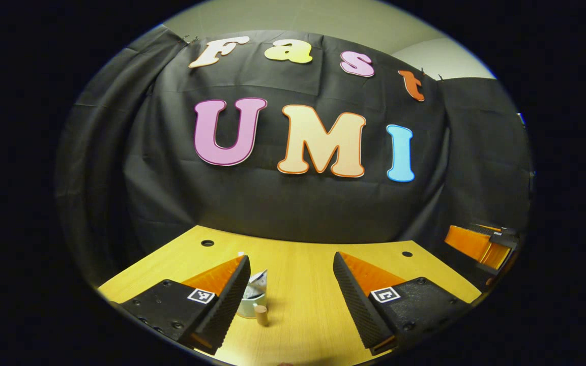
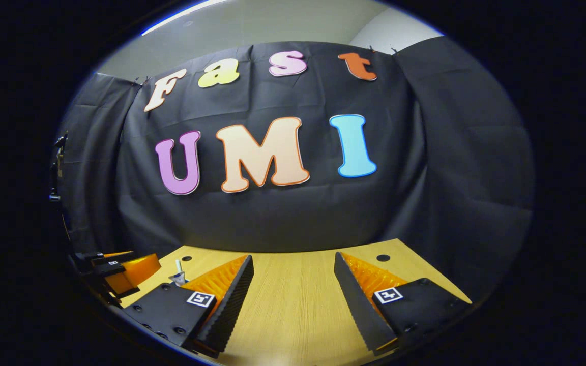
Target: Put the toothbrush and toothpaste on the desktop into the cup, then pick up the cup and place it on the coaster on the desktop.
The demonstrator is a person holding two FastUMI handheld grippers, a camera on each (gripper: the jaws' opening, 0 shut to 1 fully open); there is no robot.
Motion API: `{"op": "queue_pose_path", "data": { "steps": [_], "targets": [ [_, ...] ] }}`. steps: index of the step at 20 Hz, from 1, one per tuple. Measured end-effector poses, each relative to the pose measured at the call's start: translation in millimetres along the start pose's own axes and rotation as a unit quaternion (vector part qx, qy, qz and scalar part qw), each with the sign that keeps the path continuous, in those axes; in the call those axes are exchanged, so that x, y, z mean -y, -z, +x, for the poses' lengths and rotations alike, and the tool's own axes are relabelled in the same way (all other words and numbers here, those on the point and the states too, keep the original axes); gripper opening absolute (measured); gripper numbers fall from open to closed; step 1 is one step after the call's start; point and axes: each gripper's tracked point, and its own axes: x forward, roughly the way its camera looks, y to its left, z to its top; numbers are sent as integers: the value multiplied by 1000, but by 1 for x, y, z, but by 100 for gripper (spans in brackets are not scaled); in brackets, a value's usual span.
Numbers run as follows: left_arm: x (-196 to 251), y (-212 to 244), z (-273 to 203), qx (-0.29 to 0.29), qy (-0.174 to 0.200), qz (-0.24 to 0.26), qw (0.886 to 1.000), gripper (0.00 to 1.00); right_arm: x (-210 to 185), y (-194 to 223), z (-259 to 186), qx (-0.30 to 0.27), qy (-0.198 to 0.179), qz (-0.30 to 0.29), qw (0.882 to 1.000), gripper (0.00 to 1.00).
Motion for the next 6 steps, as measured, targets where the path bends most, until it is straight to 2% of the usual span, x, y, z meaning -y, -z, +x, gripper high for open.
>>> {"op": "queue_pose_path", "data": {
  "steps": [6],
  "targets": [
    [1, -18, 3, 12, 25, 4, 1000, 94, 16, -23, -11, 29, 47, -11, 998, 97]
  ]
}}
